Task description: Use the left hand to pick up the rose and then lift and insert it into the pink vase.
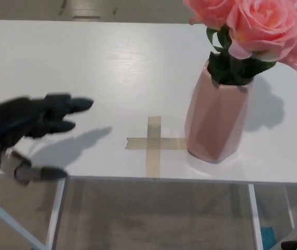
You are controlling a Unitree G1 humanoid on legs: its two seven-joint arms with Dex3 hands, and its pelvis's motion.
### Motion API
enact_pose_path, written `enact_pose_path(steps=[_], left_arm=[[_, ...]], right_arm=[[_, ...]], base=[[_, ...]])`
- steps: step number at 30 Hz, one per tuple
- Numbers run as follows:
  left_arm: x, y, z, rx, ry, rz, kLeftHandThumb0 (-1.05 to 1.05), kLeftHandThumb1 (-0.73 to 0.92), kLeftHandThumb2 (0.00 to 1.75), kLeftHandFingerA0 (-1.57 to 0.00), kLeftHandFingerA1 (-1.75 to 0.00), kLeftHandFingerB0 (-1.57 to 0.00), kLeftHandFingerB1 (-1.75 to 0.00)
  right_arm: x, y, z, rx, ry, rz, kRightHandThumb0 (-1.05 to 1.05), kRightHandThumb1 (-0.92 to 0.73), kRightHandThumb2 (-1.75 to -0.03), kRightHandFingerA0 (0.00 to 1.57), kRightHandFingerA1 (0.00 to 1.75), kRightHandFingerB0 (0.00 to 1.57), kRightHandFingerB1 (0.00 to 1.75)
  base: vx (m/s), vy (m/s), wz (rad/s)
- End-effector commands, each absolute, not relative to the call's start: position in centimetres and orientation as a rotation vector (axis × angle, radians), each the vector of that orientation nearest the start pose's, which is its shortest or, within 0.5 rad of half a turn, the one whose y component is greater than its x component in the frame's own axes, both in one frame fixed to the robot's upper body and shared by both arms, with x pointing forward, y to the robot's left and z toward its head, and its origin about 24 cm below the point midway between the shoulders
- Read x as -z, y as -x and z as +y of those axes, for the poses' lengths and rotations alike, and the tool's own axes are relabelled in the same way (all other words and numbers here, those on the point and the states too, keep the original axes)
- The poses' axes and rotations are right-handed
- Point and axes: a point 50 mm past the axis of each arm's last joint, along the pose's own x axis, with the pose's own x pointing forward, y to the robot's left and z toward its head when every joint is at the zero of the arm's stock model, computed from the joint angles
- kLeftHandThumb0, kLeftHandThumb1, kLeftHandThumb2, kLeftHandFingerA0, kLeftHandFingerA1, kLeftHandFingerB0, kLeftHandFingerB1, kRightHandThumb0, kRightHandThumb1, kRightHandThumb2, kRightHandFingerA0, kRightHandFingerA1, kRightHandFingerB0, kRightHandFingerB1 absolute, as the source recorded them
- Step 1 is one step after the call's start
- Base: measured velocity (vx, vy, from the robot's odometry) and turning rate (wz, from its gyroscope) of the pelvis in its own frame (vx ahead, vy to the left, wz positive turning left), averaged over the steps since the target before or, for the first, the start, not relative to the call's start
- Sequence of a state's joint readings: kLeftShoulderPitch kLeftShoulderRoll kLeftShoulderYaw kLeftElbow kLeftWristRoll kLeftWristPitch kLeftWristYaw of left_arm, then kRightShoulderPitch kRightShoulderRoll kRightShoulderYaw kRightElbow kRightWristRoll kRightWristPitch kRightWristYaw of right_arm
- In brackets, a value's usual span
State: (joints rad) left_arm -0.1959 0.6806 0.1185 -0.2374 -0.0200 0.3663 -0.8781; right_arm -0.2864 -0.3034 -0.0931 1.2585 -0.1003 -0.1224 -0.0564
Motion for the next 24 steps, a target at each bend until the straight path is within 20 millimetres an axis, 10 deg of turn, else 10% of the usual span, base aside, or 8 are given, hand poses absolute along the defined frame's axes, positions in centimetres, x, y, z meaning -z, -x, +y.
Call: enact_pose_path(steps=[1,4,10,12,19,20,22,24], left_arm=[[-12.5,-17.7,26.0,0.55,-0.414,-0.002,-0.61,0.39,0.68,-0.13,-0.4,-0.07,-0.27],[-10.3,-13.8,27.6,0.487,-0.329,0.084,-0.57,0.39,0.65,-0.2,-0.4,-0.12,-0.33],[-9.8,-12.3,28.1,0.468,-0.293,0.098,-0.56,0.39,0.65,-0.21,-0.4,-0.12,-0.33],[-7.4,-9.4,29.2,0.456,-0.251,0.165,-0.27,0.24,0.83,-0.08,-0.5,-0.06,-0.49],[-3.5,-9.8,30.4,0.298,-0.245,0.284,-0.27,0.29,0.86,-0.08,-0.5,-0.06,-0.49],[-2.9,-9.9,30.4,0.259,-0.244,0.312,-0.49,0.49,0.55,-0.23,-0.33,-0.18,-0.28],[-0.5,-10.7,30.5,0.128,-0.208,0.395,-0.51,0.5,0.56,-0.18,-0.32,-0.18,-0.28],[2.3,-12.0,30.8,0.005,-0.185,0.517,-0.31,0.31,0.88,-0.01,-0.48,0.0,-0.46]], right_arm=[[11.5,-18.7,-27.2,0.218,0.328,0.892,-0.27,-0.55,-0.56,0.66,0.48,0.61,0.45],[11.8,-18.1,-27.1,0.219,0.357,0.908,-0.26,-0.55,-0.56,0.67,0.48,0.62,0.45],[11.8,-18.4,-26.9,0.22,0.348,0.905,-0.27,-0.55,-0.56,0.67,0.48,0.62,0.44],[11.7,-18.4,-27.3,0.226,0.353,0.902,-0.28,-0.55,-0.55,0.69,0.48,0.62,0.44],[11.7,-18.4,-27.2,0.225,0.353,0.911,-0.28,-0.55,-0.55,0.68,0.48,0.62,0.44],[11.8,-18.3,-27.2,0.225,0.352,0.913,-0.28,-0.55,-0.55,0.68,0.48,0.62,0.44],[11.9,-18.1,-27.1,0.222,0.352,0.917,-0.27,-0.55,-0.55,0.68,0.48,0.62,0.44],[11.9,-18.1,-27.1,0.221,0.347,0.921,-0.27,-0.55,-0.55,0.68,0.48,0.62,0.44]], base=[[0.0,0.0,0.0],[0.0,0.0,0.0],[0.0,0.0,0.0],[0.0,0.0,0.0],[0.0,0.0,0.0],[0.0,0.0,0.0],[0.0,0.0,0.0],[0.0,0.0,0.0]])
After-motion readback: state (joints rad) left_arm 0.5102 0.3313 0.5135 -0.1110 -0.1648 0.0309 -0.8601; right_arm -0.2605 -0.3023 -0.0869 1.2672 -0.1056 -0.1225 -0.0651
